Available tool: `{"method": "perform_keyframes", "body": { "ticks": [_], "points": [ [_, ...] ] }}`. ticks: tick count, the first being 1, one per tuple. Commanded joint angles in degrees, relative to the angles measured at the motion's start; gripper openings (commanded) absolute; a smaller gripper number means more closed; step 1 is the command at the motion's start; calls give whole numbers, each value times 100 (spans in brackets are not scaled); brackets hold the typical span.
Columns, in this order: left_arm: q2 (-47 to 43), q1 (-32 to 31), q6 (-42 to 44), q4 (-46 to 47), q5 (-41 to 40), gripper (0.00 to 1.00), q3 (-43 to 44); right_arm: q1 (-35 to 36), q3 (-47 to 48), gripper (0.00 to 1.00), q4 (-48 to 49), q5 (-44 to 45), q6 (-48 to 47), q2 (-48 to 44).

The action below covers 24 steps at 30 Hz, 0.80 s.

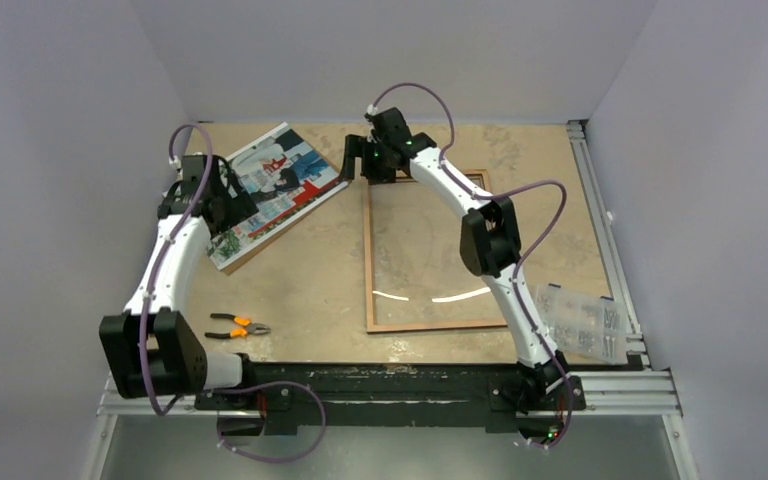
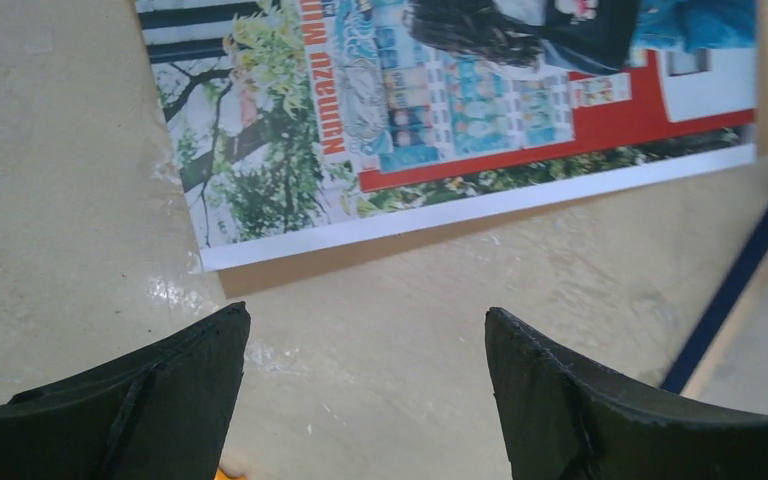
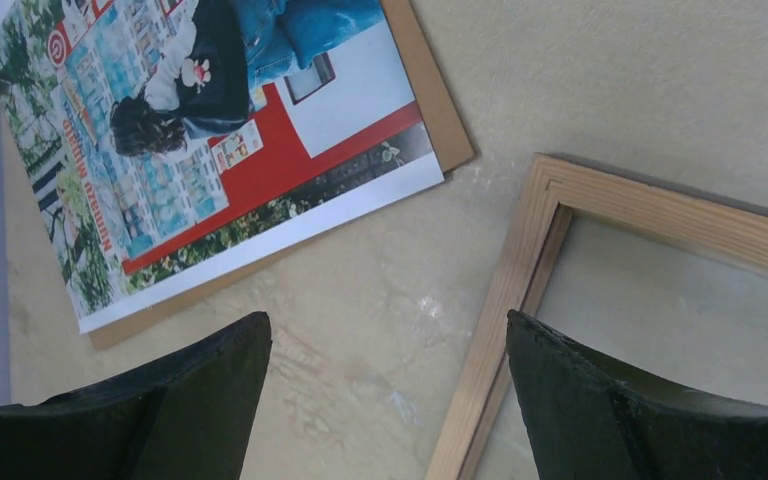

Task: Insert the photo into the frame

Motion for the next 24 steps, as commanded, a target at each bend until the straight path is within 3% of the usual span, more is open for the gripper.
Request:
{"method": "perform_keyframes", "body": {
  "ticks": [1,10,16,24],
  "points": [
    [659,440,-24,-21,44,84,320,-31,192,86,938,-394,652,199],
    [1582,1453,-349,-3,669,85,468,-26,253,84,2195,23,1187,663],
    [1847,1771,-549,104,710,85,454,-22,262,84,2879,-39,1494,908],
    [2127,1867,-693,43,486,85,615,154,645,86,2555,636,1492,1224]
  ]
}}
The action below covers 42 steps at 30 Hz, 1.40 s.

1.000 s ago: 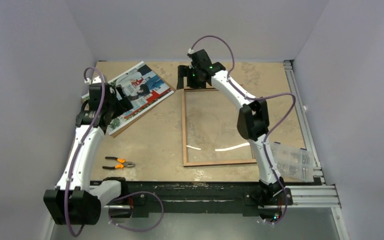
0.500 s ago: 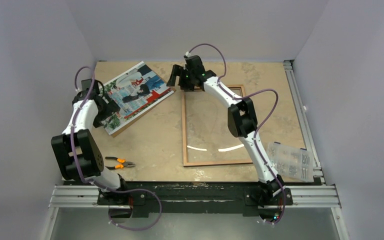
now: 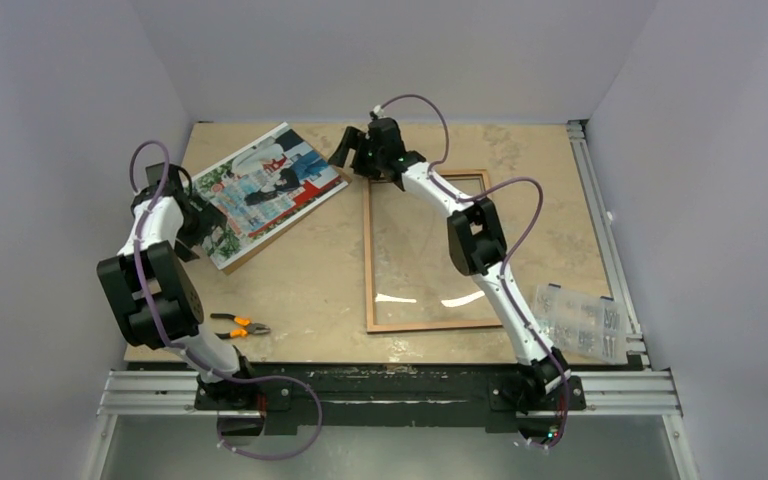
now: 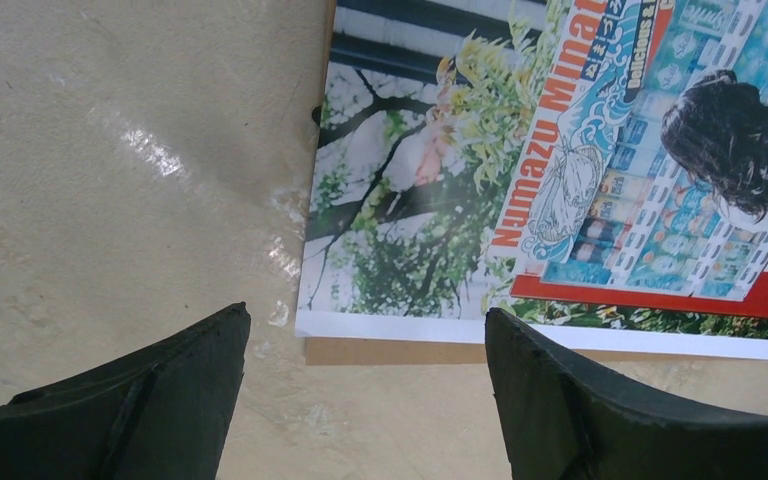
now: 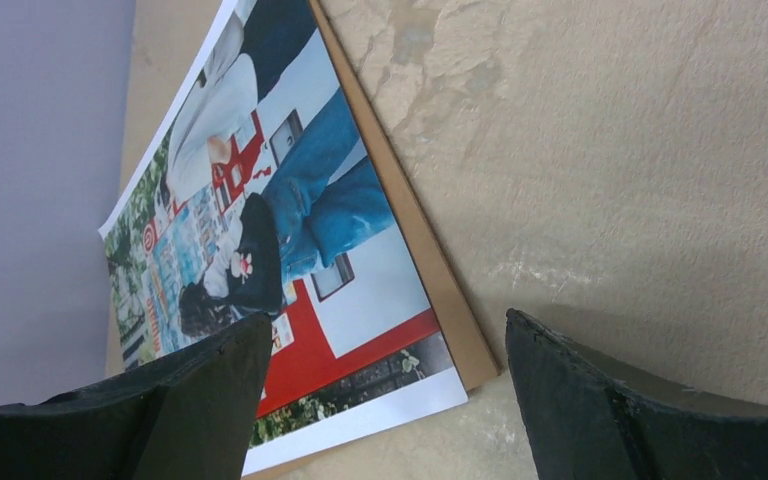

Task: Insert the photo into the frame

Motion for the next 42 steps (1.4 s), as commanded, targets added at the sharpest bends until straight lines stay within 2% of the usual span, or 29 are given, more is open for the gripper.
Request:
{"method": "perform_keyframes", "body": {
  "ticks": [1,5,11,15,18,21,26,30,37,42],
  "points": [
    [148,63,-173,63,-145,85,330,195,416,86,-59,680,-79,31],
    [470,99,-169,38,-59,85,461,284,404,86,-275,1139,-277,49],
    [963,125,-130,-98,151,85,702,335,560,86,-571,1338,-590,151],
    [1244,128,-1,-56,497,84,806,403,517,86,-829,1450,-851,93],
    [1415,120,132,-50,835,80,922,425,345,86,-1010,1532,-1013,-3],
    [1446,116,210,17,1071,81,963,427,128,86,-962,1459,-1047,-93],
    [1497,119,286,76,1535,81,1078,429,504,86,-1150,1177,-1035,122],
    [1502,39,346,121,2033,81,1105,423,141,86,-986,772,-934,-35],
    [1520,-662,665,-218,2102,81,1155,320,-679,85,-808,477,-850,-663],
    [1291,-995,660,-50,2320,79,690,122,-1162,85,-736,228,-815,-1112]
  ]
}}
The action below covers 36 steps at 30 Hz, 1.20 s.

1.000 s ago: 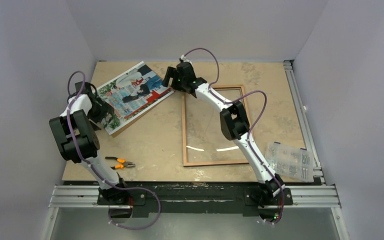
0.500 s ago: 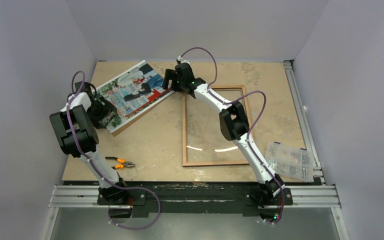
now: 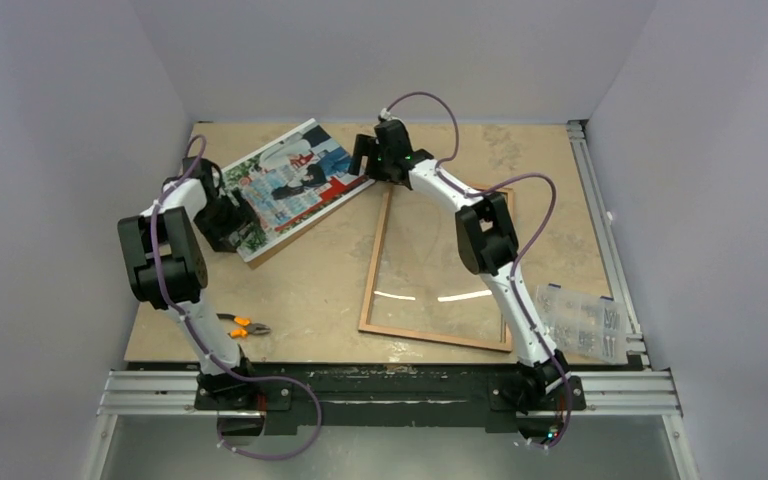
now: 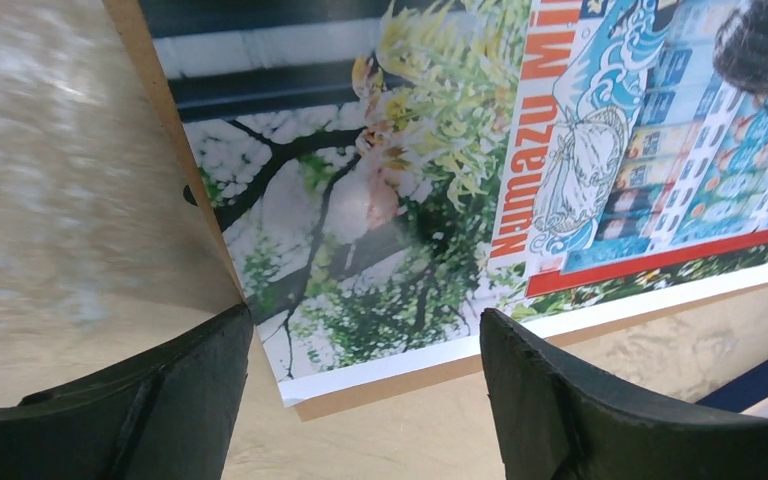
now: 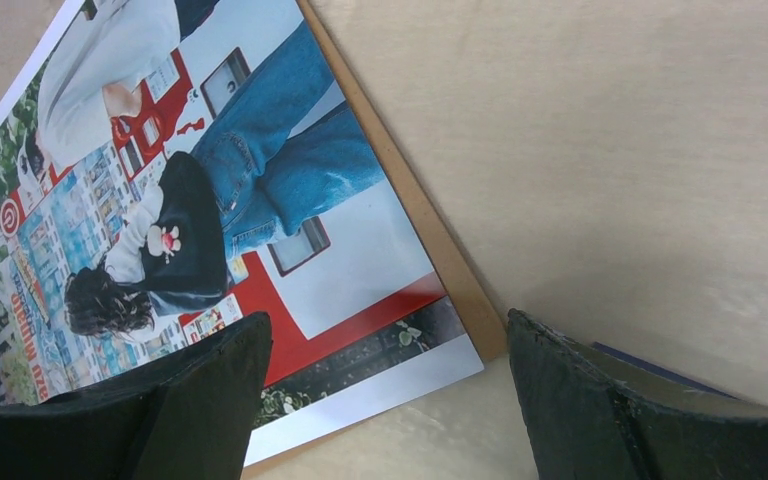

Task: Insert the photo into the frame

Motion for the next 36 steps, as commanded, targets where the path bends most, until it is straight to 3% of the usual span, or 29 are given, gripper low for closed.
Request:
{"method": "perform_keyframes", "body": {
  "ticks": [1,10,23,30,36],
  "points": [
    [-332,-412,-50,343,993,77,-354,51,-334,85,-209,-835,154,-509],
    [-1200,-984,-336,920,1506,71,-1447,-13,-585,85,-334,-1093,26,-818],
    [-2810,-2162,-1349,1727,1505,66,-2940,-18,-1070,87,-495,-1169,-204,-1276],
    [-3661,-2535,-1437,1243,327,75,-3250,-11,-1174,92,-800,-878,-332,-1614],
    [-3425,-2526,-1029,811,-19,74,-2669,16,-1765,91,-707,-1137,-149,-2030]
  ]
}}
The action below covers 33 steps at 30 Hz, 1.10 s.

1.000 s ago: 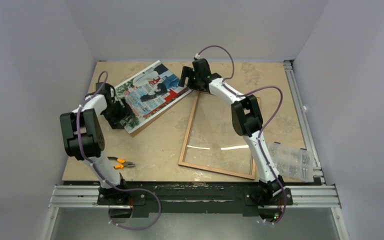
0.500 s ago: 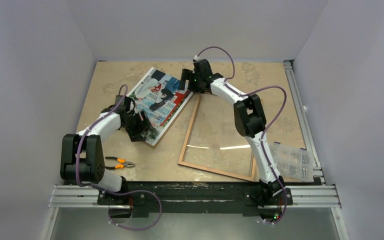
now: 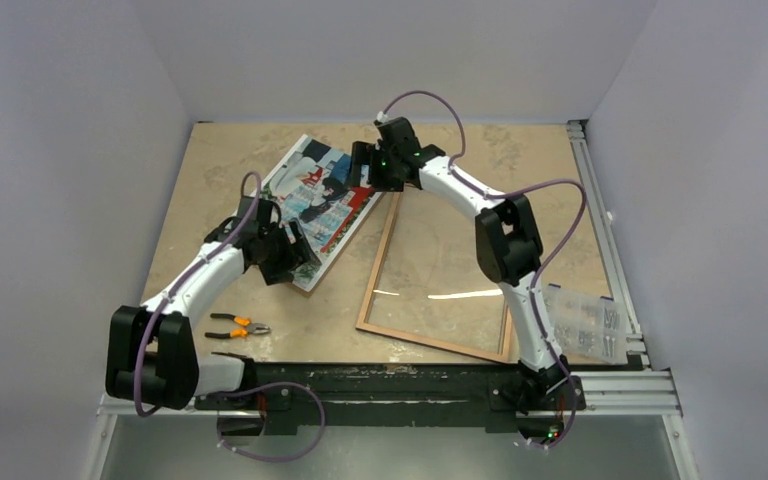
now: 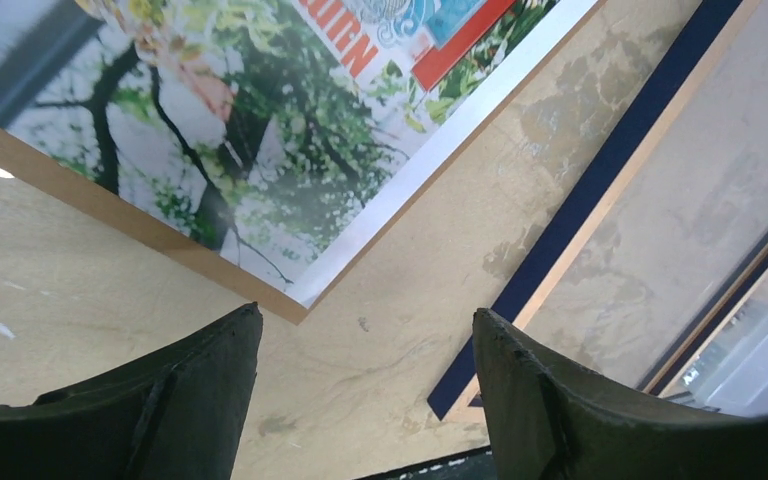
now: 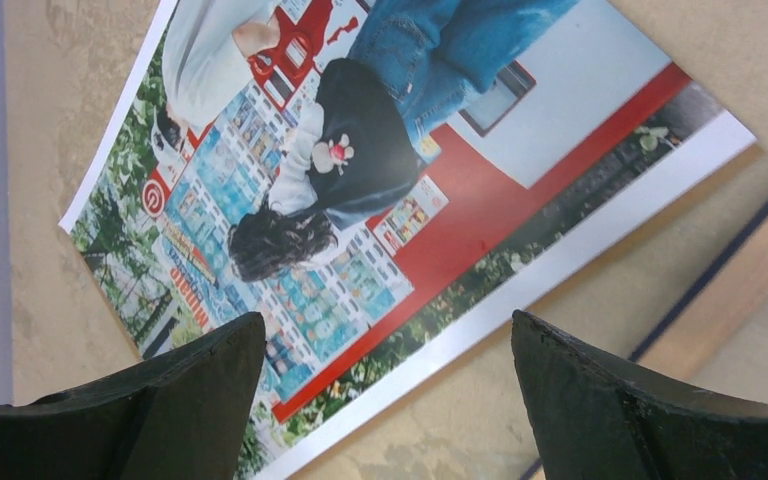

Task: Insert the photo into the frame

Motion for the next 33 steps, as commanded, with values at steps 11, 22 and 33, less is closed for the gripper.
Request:
{"method": "perform_keyframes", "body": {
  "ticks": [11,22,33],
  "points": [
    [456,1045,187,853,807,72,236,634,-878,89,692,-846,737,-597],
    [412,1453,278,1216,805,61,-234,1552,-684,86,494,-633,650,-43],
    [-431,1452,335,1287,418,51,-648,1992,-964,78,-1042,476,-267,-182]
  ]
}}
